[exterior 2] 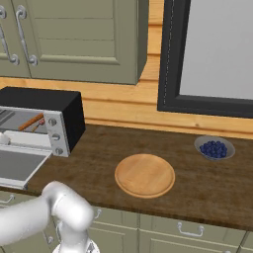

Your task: Pick up the kebab skewer and baguette bread, and place them inside the toaster oven. Close the toaster oven door and start by setting the timer.

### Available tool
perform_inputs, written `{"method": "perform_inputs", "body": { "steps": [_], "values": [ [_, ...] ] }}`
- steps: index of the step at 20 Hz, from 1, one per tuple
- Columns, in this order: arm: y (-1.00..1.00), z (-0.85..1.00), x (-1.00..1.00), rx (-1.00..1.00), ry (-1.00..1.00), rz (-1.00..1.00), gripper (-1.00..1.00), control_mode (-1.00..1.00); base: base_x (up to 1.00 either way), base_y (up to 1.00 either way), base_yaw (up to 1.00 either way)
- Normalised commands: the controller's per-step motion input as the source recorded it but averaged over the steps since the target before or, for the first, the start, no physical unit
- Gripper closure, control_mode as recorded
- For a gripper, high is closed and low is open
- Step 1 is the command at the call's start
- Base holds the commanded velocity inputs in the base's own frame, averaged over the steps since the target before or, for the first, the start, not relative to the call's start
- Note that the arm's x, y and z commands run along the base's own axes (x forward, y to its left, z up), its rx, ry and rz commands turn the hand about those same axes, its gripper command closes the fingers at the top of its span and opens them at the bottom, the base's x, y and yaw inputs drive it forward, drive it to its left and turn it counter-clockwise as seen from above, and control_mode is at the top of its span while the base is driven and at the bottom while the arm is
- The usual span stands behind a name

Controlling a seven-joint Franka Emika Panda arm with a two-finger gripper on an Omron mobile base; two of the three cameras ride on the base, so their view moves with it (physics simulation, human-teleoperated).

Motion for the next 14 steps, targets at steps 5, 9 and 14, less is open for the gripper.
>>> {"method": "perform_inputs", "body": {
  "steps": [5,9,14],
  "values": [
    [0.00,0.01,-1.00,0.00,-0.04,0.01,-1.00,-1.00,0.00,0.00,0.00],
    [0.13,0.00,-0.80,0.00,-0.04,0.00,-1.00,-1.00,0.00,0.00,0.00],
    [0.15,-0.16,-0.48,0.00,-0.06,0.01,-1.00,-1.00,0.00,0.00,0.00]
  ]
}}
